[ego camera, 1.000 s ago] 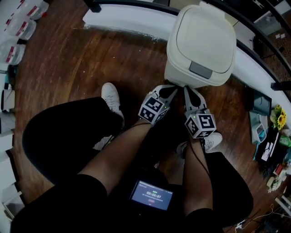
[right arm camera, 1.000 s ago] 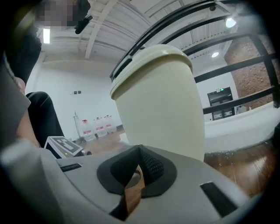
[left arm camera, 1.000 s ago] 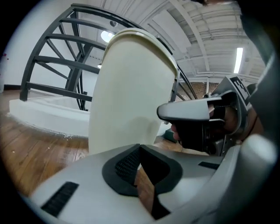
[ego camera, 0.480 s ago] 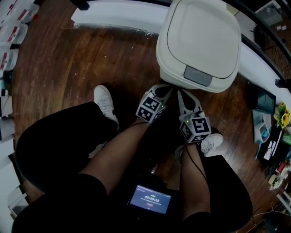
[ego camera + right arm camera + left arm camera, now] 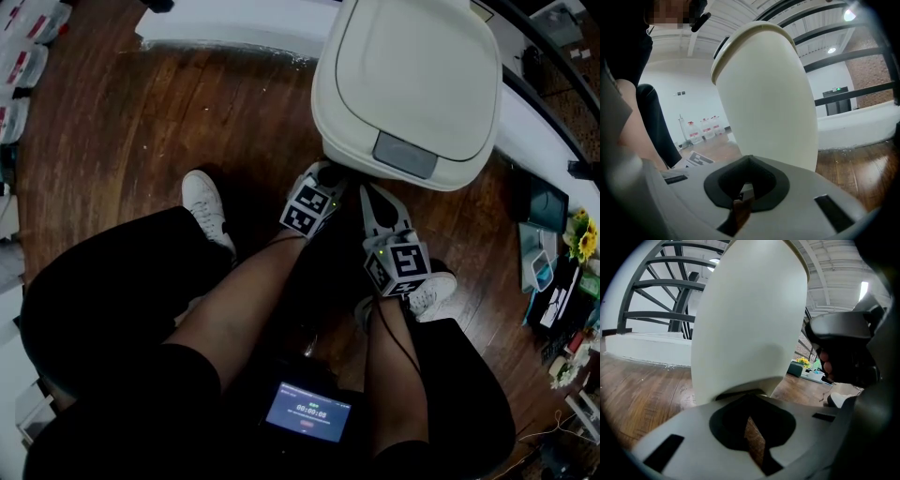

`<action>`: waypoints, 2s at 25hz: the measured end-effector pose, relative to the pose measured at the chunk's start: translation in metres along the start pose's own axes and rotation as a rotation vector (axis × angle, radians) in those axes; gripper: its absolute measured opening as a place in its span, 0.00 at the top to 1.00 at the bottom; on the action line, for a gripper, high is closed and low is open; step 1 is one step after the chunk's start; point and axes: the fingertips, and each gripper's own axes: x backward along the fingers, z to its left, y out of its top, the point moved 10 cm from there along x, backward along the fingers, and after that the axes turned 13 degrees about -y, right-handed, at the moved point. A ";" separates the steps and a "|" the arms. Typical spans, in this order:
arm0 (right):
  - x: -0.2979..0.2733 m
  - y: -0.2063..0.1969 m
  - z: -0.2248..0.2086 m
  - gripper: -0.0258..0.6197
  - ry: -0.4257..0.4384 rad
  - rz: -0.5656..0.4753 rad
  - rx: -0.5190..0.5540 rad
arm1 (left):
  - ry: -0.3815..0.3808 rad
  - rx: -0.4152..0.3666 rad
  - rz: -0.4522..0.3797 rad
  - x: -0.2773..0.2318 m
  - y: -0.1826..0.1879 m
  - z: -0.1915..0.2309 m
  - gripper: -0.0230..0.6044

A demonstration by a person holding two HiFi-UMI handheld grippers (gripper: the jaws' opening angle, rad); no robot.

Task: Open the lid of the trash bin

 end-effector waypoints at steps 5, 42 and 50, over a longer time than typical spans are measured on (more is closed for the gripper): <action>-0.001 -0.001 0.002 0.95 0.001 0.004 -0.007 | 0.031 0.017 0.016 -0.001 -0.008 0.012 0.92; 0.004 0.001 -0.007 0.95 -0.006 0.007 -0.033 | 0.117 0.100 0.186 -0.024 -0.011 0.015 0.92; 0.004 0.001 -0.010 0.95 -0.015 0.007 -0.043 | 0.114 0.133 0.174 -0.025 -0.012 0.016 0.92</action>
